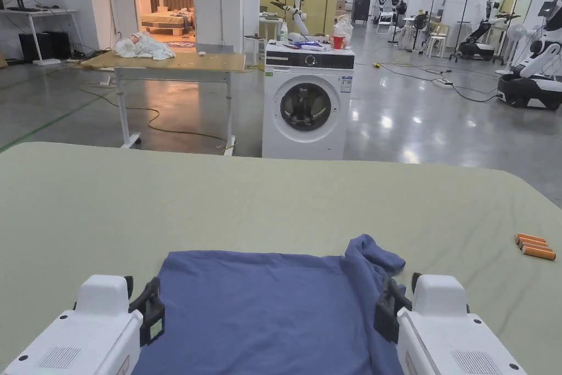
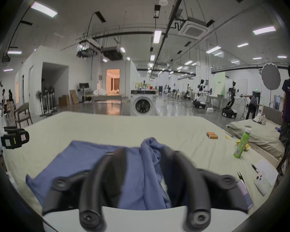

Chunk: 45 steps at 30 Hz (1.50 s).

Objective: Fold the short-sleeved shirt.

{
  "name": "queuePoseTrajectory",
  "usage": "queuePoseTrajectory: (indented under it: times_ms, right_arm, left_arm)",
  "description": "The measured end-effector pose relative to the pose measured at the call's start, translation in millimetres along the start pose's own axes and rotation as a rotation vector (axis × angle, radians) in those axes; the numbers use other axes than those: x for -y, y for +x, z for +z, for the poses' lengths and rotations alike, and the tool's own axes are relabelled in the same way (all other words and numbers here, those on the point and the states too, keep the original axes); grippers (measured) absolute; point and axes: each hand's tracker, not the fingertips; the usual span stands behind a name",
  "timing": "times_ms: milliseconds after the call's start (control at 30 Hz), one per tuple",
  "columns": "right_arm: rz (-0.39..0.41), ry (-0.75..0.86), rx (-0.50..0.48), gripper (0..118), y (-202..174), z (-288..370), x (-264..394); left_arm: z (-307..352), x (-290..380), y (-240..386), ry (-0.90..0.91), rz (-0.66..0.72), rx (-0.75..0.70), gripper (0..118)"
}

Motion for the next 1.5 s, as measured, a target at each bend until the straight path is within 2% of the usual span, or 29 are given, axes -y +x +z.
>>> queuePoseTrajectory:
  times_ms: [33,100,167,267,433,667,767,800,833,933,967,1067,1200,1267,1300,1367,1400,1433,1500]
  right_arm:
    - [-0.004,0.029,0.009,14,-3,-1,-1]
    - [0.0,0.061,0.001,10,-8,0,-2]
    - [-0.007,0.089,-0.02,4,-11,-1,-1]
    - [0.0,0.094,-0.039,3,-14,-3,0]
    - [-0.004,0.017,-0.072,3,-13,-24,10]
    - [0.01,-0.099,-0.08,3,-6,-61,32]
    - [0.02,-0.145,-0.078,3,-2,-75,42]
    - [0.02,-0.156,-0.076,3,0,-77,45]
    - [0.022,-0.169,-0.074,3,2,-81,47]
    - [0.031,-0.198,-0.059,3,11,-87,51]
    - [0.034,-0.204,-0.051,3,14,-87,53]
    - [0.032,-0.221,-0.028,3,25,-88,55]
    - [0.013,-0.251,0.01,3,41,-91,57]
    - [-0.001,-0.276,0.026,4,50,-96,55]
    - [-0.009,-0.293,0.03,4,55,-100,53]
    - [-0.043,-0.36,0.051,10,68,-118,47]
    - [-0.065,-0.389,0.055,19,75,-129,43]
    - [-0.077,-0.422,0.056,34,82,-142,39]
    - [-0.13,-0.469,0.043,44,96,-171,32]
  left_arm:
    - [-2,3,2,0.024,-0.004,-0.008,16]
    - [-1,1,5,0.05,0.001,-0.007,0]
    - [-3,3,5,0.055,0.005,-0.009,0]
    - [-14,8,1,0.023,0.001,0.003,0]
    - [-72,25,-24,-0.156,0.037,0.004,0]
    - [-235,30,-77,-0.425,0.082,0.032,0]
    - [-287,22,-73,-0.511,0.08,0.055,0]
    - [-304,23,-71,-0.514,0.074,0.051,4]
    - [-312,18,-64,-0.543,0.061,0.055,17]
    - [-345,21,-54,-0.619,0.073,0.091,77]
    - [-352,20,-50,-0.643,0.079,0.09,82]
    - [-369,29,-38,-0.706,0.082,0.093,83]
    - [-371,35,-19,-0.724,-0.005,0.055,84]
    - [-372,31,-13,-0.738,-0.055,0.027,78]
    - [-369,30,-7,-0.728,-0.063,0.032,68]
    - [-366,28,-2,-0.707,-0.096,0.091,30]
    - [-362,26,2,-0.704,-0.1,0.125,11]
    - [-358,24,5,-0.705,-0.101,0.148,0]
    - [-352,21,2,-0.697,-0.106,0.109,0]
